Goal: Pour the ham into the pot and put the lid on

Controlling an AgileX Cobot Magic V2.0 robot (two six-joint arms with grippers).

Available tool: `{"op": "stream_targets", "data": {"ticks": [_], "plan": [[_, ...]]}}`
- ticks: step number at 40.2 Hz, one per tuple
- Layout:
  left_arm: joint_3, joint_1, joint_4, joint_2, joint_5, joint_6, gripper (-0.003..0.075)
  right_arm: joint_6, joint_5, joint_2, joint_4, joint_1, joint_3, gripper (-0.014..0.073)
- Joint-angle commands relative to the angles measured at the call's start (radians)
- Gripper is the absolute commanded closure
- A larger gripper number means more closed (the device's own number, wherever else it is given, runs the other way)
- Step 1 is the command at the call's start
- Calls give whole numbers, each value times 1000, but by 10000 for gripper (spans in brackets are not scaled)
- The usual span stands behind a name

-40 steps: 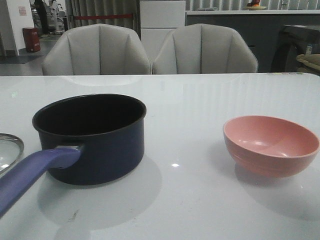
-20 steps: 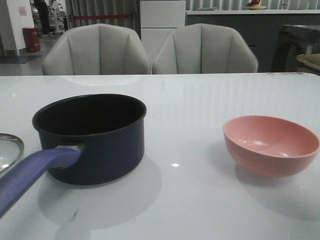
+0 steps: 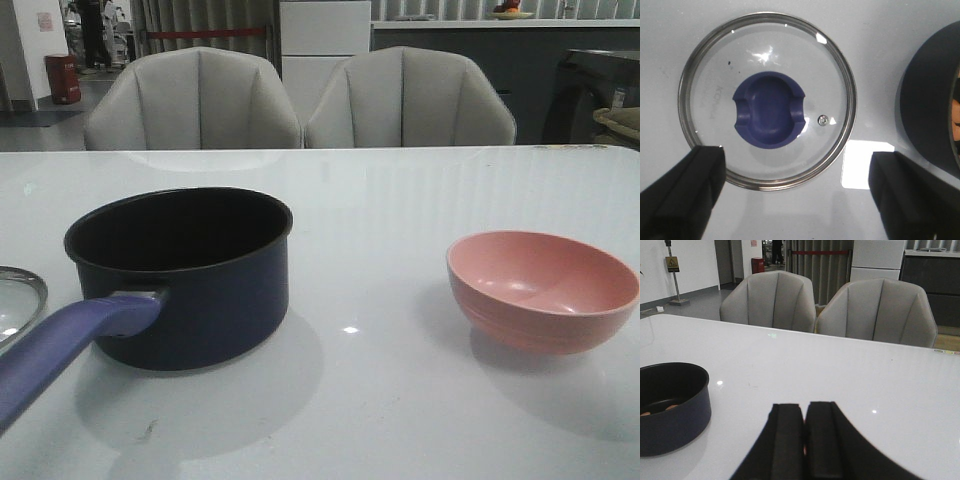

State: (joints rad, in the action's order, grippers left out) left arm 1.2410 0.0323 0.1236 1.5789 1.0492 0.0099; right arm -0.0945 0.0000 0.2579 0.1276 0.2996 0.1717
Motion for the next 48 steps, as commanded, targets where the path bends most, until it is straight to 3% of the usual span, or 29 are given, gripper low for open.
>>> {"op": "stream_targets", "data": {"ticks": [1, 14, 41, 48], "plan": [[61, 2, 3, 17, -3, -10, 98, -14, -72, 5, -1, 0, 27, 445], [109, 2, -13, 146, 7, -10, 55, -14, -72, 5, -1, 0, 27, 445], [116, 2, -56, 293, -6, -55, 61, -14, -72, 5, -1, 0, 27, 445], [120, 2, -52, 309, -6, -55, 148, -14, -72, 5, -1, 0, 27, 445]]}}
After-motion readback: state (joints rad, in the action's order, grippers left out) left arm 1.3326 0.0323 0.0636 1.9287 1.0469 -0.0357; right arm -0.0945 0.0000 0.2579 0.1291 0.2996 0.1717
